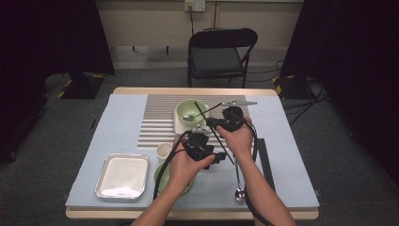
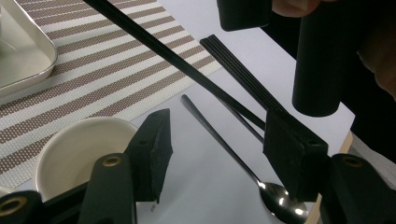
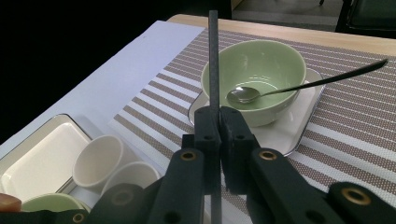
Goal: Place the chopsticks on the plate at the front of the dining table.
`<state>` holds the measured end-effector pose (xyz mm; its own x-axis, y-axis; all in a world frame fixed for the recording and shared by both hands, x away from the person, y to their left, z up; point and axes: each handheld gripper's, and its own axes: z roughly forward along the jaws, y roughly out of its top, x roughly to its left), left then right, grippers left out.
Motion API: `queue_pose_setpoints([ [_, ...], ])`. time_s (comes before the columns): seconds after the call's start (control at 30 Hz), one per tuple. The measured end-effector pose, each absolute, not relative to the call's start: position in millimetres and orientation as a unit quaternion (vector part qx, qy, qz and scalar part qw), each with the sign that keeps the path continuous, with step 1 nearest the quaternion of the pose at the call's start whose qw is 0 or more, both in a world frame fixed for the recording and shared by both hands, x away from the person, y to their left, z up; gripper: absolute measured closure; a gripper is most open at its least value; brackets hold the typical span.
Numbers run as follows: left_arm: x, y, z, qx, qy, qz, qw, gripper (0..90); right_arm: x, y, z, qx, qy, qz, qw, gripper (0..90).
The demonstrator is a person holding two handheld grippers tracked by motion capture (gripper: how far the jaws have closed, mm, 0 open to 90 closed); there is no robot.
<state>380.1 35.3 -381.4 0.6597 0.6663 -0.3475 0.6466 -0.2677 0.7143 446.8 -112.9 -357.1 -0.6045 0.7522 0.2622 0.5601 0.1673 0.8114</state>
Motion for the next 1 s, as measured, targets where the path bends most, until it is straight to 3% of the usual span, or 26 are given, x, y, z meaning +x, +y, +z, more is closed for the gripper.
queue_pose_setpoints([
  [1.0, 382.5, 33.6, -384.3, 0.778, 0.442, -0.001, 0.446, 48.9, 446.5, -104.2, -353.5, 0.432, 0.753, 0.487, 0.096, 86.1],
])
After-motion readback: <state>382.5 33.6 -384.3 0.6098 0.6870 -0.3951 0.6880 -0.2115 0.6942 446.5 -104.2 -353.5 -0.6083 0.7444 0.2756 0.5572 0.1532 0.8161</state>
